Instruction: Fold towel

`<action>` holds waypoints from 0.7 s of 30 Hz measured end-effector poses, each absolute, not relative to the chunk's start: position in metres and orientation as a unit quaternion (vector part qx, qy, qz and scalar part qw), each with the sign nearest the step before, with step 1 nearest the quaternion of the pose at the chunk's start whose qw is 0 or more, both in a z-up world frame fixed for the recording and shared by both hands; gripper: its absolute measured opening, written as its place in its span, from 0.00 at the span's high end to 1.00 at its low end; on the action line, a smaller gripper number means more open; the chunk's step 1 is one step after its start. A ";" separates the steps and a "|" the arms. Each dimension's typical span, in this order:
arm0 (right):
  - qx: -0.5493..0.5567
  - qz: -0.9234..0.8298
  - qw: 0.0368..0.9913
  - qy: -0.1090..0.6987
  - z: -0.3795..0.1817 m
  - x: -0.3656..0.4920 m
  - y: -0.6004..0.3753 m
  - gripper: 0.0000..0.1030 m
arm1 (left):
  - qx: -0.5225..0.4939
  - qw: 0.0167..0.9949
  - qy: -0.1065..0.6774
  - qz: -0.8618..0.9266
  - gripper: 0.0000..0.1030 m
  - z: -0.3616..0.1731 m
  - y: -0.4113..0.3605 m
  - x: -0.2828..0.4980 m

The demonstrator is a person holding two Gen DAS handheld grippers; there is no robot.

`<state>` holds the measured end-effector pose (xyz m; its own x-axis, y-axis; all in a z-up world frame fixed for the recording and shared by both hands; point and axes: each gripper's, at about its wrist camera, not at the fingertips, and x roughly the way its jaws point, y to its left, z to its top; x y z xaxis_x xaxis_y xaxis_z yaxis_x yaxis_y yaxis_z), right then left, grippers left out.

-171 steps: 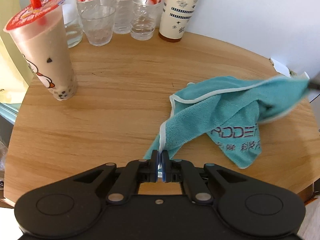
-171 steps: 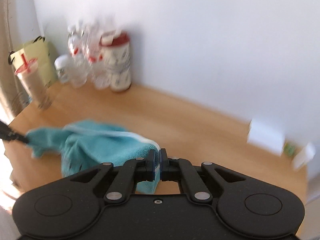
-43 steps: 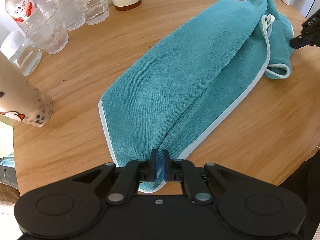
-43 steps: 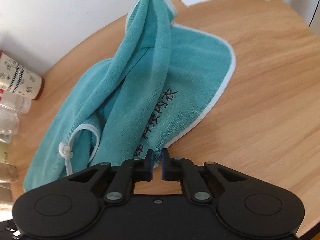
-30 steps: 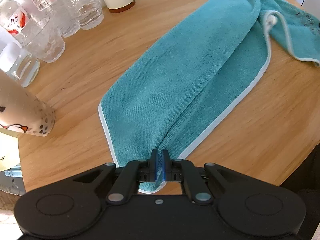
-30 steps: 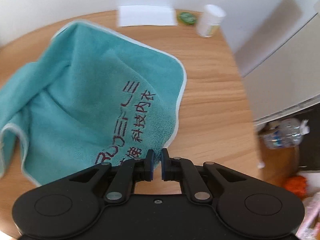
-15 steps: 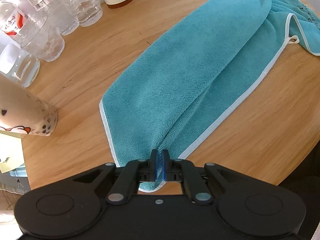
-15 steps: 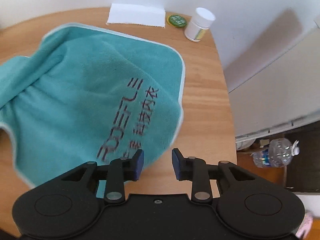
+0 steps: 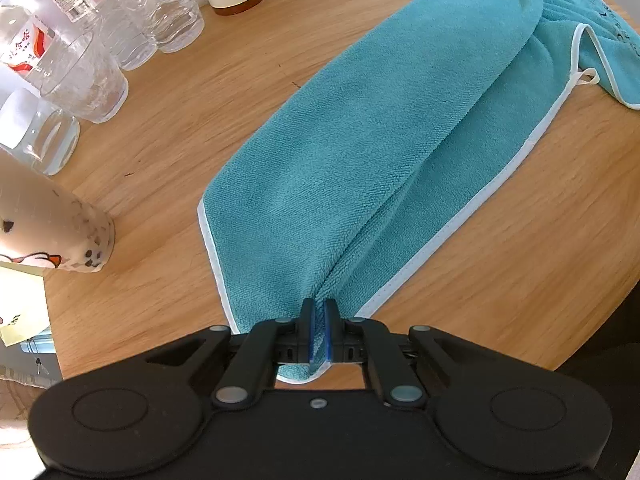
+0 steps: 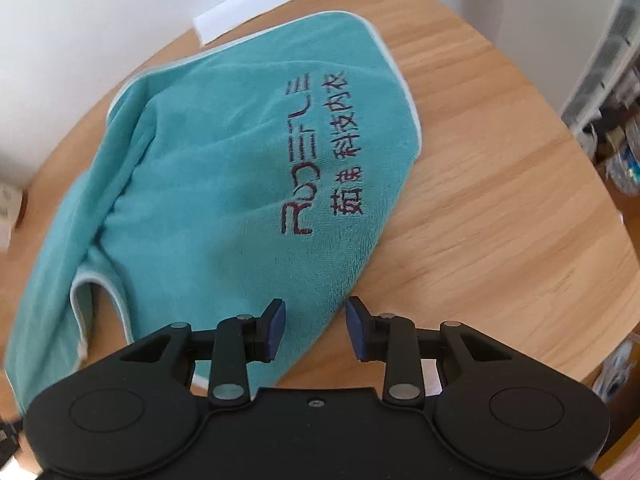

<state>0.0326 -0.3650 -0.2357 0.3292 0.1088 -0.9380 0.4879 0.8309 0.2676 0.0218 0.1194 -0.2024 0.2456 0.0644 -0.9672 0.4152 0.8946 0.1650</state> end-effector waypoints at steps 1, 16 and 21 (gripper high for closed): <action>0.261 -0.124 0.771 0.568 -0.237 0.034 -0.363 0.82 | 0.199 0.764 0.603 -0.114 0.96 -0.203 0.120 0.021; -0.135 -0.156 0.798 0.566 -0.186 0.098 -0.297 0.94 | 0.211 0.752 0.612 -0.121 0.96 -0.200 0.119 0.011; -0.243 -0.078 0.791 0.556 -0.197 0.110 -0.239 0.94 | 0.219 0.749 0.613 -0.125 0.96 -0.201 0.120 0.009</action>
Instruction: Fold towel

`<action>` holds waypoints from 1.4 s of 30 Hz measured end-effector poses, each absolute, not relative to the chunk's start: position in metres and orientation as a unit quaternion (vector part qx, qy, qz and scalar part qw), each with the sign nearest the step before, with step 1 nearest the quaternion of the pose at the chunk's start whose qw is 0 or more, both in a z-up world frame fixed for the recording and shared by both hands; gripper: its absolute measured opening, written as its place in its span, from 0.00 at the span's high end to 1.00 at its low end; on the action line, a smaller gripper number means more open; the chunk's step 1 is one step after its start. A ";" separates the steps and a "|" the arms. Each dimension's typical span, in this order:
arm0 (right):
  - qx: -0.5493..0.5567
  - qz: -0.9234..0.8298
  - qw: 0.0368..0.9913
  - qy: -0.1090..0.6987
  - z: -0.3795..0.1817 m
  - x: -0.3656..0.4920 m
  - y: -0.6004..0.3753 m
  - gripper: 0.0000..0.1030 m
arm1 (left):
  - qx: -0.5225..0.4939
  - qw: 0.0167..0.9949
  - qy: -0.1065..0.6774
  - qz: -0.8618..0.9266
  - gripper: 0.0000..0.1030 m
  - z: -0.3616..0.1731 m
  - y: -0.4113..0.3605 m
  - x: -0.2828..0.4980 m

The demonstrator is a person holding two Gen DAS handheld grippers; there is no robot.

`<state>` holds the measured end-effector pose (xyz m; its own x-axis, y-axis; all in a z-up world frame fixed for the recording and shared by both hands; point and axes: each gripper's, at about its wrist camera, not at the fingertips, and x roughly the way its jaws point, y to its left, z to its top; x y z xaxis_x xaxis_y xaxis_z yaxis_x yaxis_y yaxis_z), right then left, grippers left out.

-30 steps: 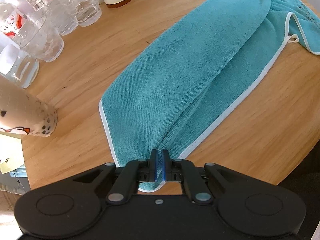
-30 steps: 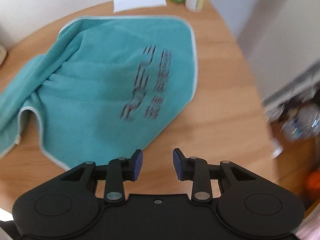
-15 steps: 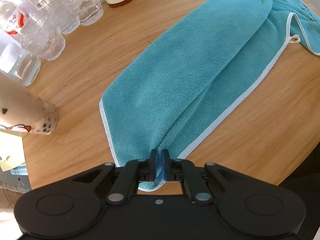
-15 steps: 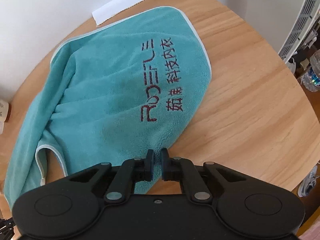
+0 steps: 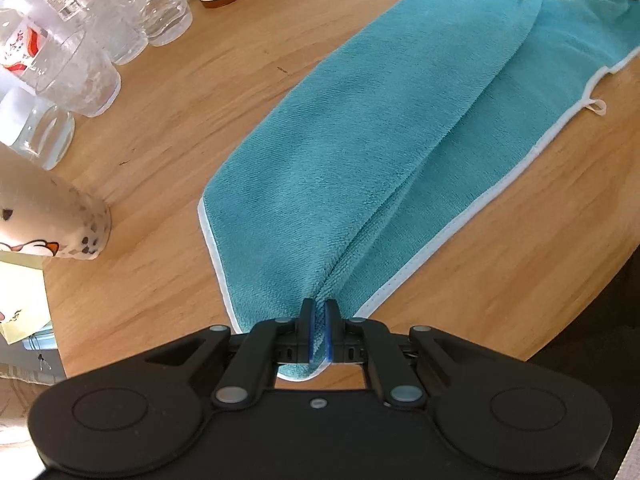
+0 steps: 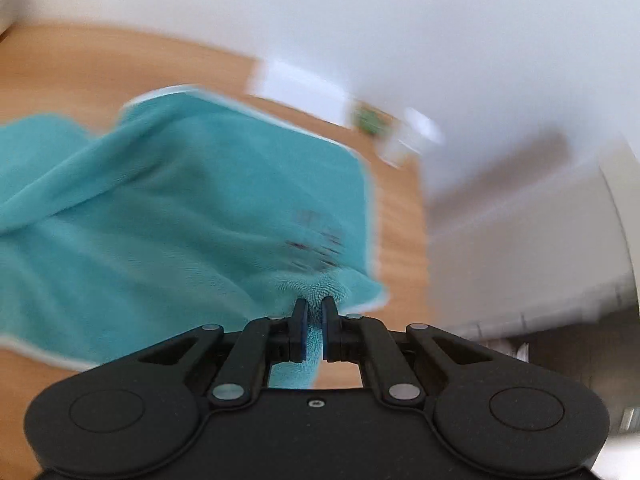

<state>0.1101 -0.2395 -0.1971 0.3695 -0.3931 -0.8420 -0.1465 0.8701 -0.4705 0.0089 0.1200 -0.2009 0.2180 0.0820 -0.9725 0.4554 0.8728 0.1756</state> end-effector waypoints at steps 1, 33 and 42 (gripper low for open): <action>-0.270 -0.051 0.790 0.548 -0.204 0.110 -0.217 0.94 | 0.219 0.749 0.613 -0.124 0.96 -0.201 0.119 0.009; 0.202 -0.050 0.822 0.530 -0.211 0.071 -0.332 0.75 | 0.194 0.757 0.613 -0.118 0.94 -0.203 0.121 0.005; 0.169 -0.085 0.844 0.503 -0.195 0.066 -0.331 0.91 | 0.185 0.755 0.619 -0.109 0.94 -0.203 0.123 0.008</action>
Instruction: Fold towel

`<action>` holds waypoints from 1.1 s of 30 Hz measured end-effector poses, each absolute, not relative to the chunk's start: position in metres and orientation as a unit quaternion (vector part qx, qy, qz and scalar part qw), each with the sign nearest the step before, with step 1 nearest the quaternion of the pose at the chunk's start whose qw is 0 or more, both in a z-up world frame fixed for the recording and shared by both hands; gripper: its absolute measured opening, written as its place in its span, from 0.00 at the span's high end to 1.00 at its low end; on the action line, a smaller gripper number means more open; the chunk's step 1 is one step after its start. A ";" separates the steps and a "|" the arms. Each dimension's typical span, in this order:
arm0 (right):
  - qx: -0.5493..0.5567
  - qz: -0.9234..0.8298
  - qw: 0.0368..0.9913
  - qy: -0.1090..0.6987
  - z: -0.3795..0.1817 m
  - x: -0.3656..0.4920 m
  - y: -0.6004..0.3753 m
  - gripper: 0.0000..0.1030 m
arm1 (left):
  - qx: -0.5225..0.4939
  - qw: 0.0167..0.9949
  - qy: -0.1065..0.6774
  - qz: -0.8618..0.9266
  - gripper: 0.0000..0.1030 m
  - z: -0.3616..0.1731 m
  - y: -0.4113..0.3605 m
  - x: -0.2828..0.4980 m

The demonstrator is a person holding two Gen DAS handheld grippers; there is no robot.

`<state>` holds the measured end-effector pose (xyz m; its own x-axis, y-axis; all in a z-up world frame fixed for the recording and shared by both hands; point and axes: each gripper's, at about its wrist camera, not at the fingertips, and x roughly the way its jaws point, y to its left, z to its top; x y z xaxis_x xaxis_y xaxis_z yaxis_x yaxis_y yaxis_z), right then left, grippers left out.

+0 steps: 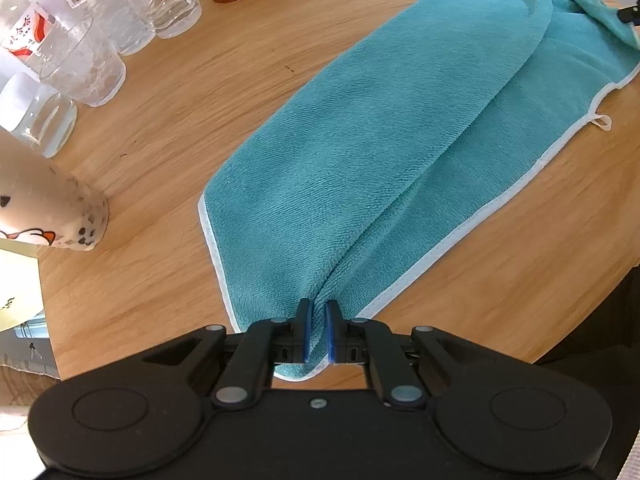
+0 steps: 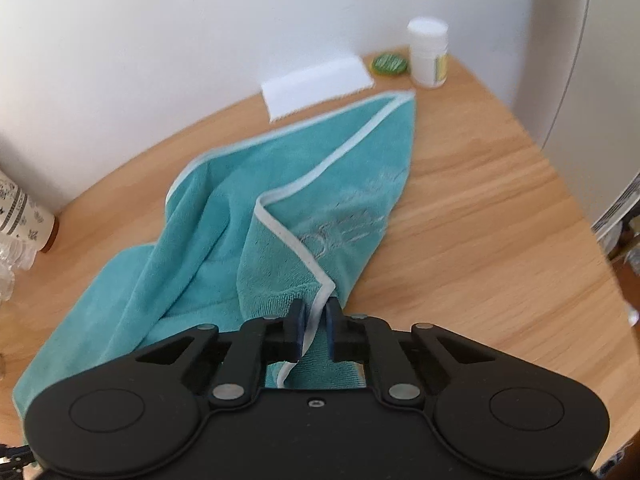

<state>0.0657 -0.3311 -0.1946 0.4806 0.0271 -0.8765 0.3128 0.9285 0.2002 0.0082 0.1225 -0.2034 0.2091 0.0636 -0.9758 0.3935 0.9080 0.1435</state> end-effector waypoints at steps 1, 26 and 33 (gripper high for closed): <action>0.153 -0.097 0.849 0.496 -0.188 0.062 -0.332 0.94 | 0.180 0.755 0.621 -0.107 0.94 -0.203 0.123 0.009; 0.068 -0.264 0.760 0.590 -0.229 -0.002 -0.402 0.94 | 0.083 0.825 0.557 -0.047 0.46 -0.166 0.154 0.068; 0.025 -0.262 0.752 0.605 -0.225 -0.003 -0.400 0.75 | 0.093 0.826 0.552 -0.062 0.46 -0.182 0.143 0.089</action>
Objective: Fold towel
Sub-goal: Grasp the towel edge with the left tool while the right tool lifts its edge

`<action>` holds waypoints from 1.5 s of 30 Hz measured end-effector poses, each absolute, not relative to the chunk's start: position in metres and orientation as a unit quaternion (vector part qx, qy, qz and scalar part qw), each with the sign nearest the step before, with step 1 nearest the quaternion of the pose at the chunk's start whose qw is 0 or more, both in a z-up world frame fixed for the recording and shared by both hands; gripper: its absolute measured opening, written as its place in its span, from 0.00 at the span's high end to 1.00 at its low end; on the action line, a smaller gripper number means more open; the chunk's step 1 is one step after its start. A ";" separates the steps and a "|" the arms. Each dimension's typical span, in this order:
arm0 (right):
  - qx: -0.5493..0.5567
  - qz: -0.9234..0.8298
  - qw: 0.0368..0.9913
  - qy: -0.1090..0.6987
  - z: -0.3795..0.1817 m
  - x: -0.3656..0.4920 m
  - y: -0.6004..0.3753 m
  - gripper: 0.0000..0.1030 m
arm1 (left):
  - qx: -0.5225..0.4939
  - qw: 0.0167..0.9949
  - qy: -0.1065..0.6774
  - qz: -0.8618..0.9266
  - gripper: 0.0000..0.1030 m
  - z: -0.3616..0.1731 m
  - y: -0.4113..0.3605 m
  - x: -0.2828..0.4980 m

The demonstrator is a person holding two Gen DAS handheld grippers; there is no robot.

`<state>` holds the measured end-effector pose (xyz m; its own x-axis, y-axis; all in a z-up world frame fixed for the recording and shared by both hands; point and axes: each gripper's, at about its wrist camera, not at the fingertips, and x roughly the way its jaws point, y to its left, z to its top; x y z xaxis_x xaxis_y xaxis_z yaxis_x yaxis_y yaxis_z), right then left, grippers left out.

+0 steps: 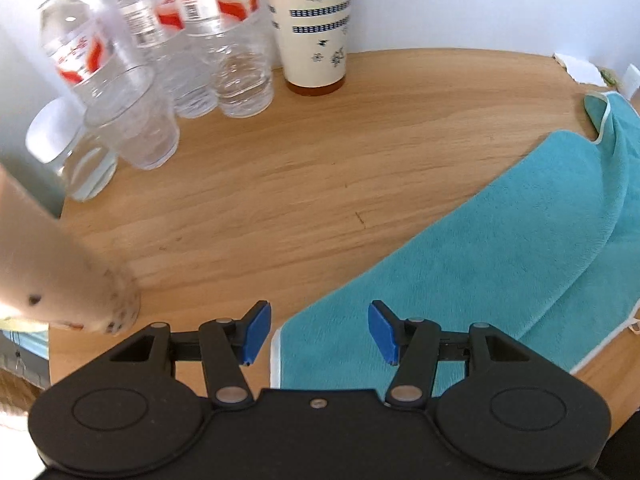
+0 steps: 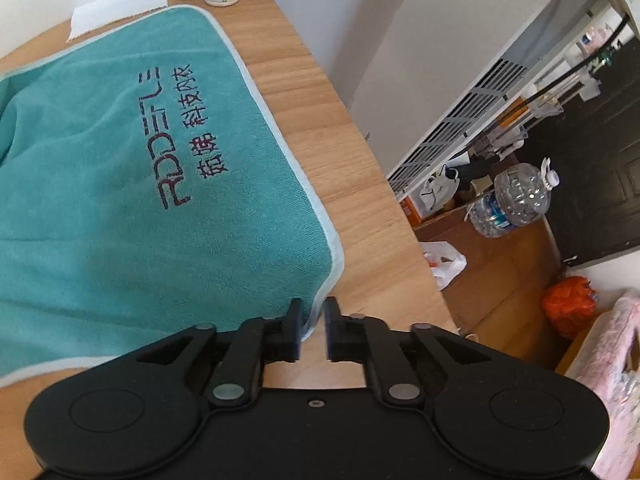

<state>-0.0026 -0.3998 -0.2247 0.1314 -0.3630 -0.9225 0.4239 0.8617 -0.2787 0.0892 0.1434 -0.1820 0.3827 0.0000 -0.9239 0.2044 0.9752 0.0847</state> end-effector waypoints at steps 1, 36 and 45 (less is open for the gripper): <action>0.010 -0.259 0.755 0.603 -0.220 -0.002 -0.398 0.74 | 0.094 0.826 0.551 -0.067 0.46 -0.184 0.143 0.090; -0.290 0.375 0.732 0.490 -0.231 0.200 -0.143 0.49 | 0.119 0.807 0.571 -0.087 0.95 -0.204 0.123 0.080; -0.328 0.419 0.684 0.499 -0.234 0.203 -0.129 0.96 | 0.118 0.807 0.574 -0.075 0.95 -0.204 0.123 0.083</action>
<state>0.2026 -0.1290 -0.2338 0.1509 0.2455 -0.9576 -0.9001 0.4347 -0.0304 0.0827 0.1234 -0.2039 0.3300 0.0145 -0.9439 0.2554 0.9612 0.1040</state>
